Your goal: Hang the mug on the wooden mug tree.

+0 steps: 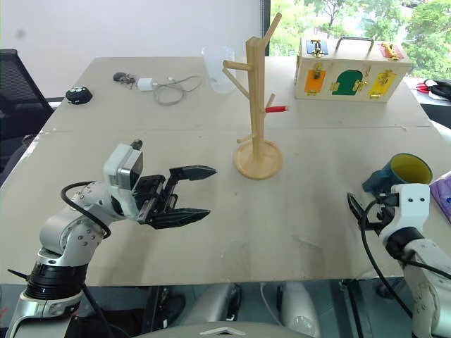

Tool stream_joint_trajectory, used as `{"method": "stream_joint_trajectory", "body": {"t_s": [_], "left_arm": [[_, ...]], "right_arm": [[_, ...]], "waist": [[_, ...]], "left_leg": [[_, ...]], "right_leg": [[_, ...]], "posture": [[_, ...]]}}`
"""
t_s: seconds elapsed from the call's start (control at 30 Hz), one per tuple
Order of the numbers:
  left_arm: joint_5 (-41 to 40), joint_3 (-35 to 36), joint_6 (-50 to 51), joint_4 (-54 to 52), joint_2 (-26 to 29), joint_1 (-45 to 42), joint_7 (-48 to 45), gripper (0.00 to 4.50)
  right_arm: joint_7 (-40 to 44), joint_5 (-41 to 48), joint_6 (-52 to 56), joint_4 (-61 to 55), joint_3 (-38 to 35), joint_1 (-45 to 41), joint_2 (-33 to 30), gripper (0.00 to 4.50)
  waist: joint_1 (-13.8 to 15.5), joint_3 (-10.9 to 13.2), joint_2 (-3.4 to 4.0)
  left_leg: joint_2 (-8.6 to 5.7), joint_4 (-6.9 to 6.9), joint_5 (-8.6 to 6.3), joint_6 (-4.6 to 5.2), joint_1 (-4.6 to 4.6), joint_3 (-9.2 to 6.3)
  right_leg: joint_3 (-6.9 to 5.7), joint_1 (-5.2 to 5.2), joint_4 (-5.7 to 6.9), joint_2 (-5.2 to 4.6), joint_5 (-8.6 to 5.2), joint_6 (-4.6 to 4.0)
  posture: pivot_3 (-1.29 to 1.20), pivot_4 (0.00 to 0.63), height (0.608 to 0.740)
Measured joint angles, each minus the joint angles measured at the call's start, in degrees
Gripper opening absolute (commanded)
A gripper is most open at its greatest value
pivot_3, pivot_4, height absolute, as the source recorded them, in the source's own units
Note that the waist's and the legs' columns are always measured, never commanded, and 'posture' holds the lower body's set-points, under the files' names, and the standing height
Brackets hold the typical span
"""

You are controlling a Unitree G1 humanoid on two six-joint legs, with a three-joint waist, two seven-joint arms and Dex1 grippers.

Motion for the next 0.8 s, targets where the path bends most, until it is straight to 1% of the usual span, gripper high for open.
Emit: {"method": "stream_joint_trajectory", "body": {"t_s": [0.17,0.33,0.43,0.47,0.5,0.53,0.57,0.63,0.67,0.77,0.8], "left_arm": [[0.0,1.7,0.0,-0.3,0.6,1.5,0.5,4.5],[-0.1,2.2,0.0,-1.8,1.2,2.4,1.2,4.5],[-0.2,2.5,0.1,-2.2,1.5,2.7,1.4,4.5],[-0.2,2.8,0.1,-2.2,1.5,2.9,1.5,4.5],[-0.3,2.9,0.1,-2.3,1.5,2.9,1.6,4.5],[-0.3,3.0,0.2,-2.3,1.6,3.0,1.7,4.5],[-0.4,3.0,0.2,-2.3,1.6,3.0,1.9,4.5],[-0.5,3.6,0.4,-2.3,1.8,3.0,2.2,4.5],[-0.6,3.9,0.5,-2.3,2.0,2.9,2.4,4.5],[-0.7,4.0,1.1,-2.5,2.2,3.0,2.7,4.5],[-0.7,4.0,1.3,-2.7,2.3,2.9,2.8,4.5]], "right_arm": [[-1.7,-1.3,-4.4,4.5,3.4,-1.0,0.5,4.44],[-2.5,-1.7,-7.7,8.8,4.0,-3.1,0.5,4.44],[-3.0,-2.3,-9.6,11.4,4.7,-4.6,0.5,3.7],[-3.1,-2.4,-10.4,12.5,5.2,-5.2,0.5,3.09],[-3.2,-2.5,-10.8,12.9,5.5,-5.6,0.5,2.67],[-3.3,-2.7,-11.6,13.7,6.0,-6.1,0.4,2.13],[-3.4,-2.9,-11.9,14.1,6.2,-6.4,0.4,1.78],[-3.8,-3.4,-12.8,14.8,6.8,-7.2,0.4,0.82],[-4.0,-3.4,-12.9,14.8,6.9,-7.6,0.4,0.41],[-4.6,-3.6,-13.6,15.0,7.6,-8.1,0.4,0.41],[-4.9,-3.6,-13.9,15.3,7.8,-8.3,0.5,0.2]], "waist": [[-0.4,0.0,0.01],[-0.5,0.0,0.03],[-0.6,0.0,0.04],[-0.6,0.0,0.04],[-0.6,0.0,0.04],[-0.6,0.0,0.04],[-0.6,0.0,0.04],[-0.6,0.0,0.04],[-0.6,0.0,0.04],[-0.6,0.0,0.04],[-0.6,0.0,0.04]], "left_leg": [[0.0,-0.02,0.0,0.0,0.02,0.01],[0.0,-0.02,0.0,0.0,0.03,0.03],[0.0,-0.02,0.0,0.0,0.03,0.04],[0.0,-0.02,0.0,0.0,0.03,0.05],[0.0,-0.02,0.0,0.0,0.03,0.05],[0.0,-0.02,0.0,0.0,0.03,0.05],[0.0,-0.02,0.0,0.0,0.03,0.06],[0.0,-0.02,0.0,0.0,0.02,0.07],[0.0,-0.02,0.0,0.0,0.02,0.07],[0.0,-0.02,0.0,0.0,0.02,0.07],[0.0,-0.02,0.0,0.0,0.02,0.07]], "right_leg": [[0.04,0.0,0.03,0.01,0.0,0.0],[0.05,0.0,0.04,0.01,0.0,0.0],[0.06,-0.01,0.04,0.02,0.0,0.0],[0.06,-0.02,0.05,0.02,0.0,0.0],[0.06,-0.03,0.06,0.02,0.0,0.0],[0.06,-0.03,0.06,0.03,0.0,0.0],[0.06,-0.04,0.06,0.03,0.0,0.0],[0.06,-0.05,0.07,0.03,0.0,0.0],[0.06,-0.05,0.07,0.03,0.0,0.0],[0.06,-0.06,0.07,0.03,0.0,0.0],[0.07,-0.05,0.07,0.03,0.0,0.0]], "posture": [[0.0,0.15,0.74],[0.0,0.15,0.74],[0.0,0.15,0.74],[0.0,0.15,0.74],[0.0,0.15,0.74],[0.0,0.15,0.74],[0.0,0.15,0.74],[0.0,0.15,0.74],[0.0,0.15,0.74],[0.0,0.15,0.74],[0.0,0.15,0.74]]}}
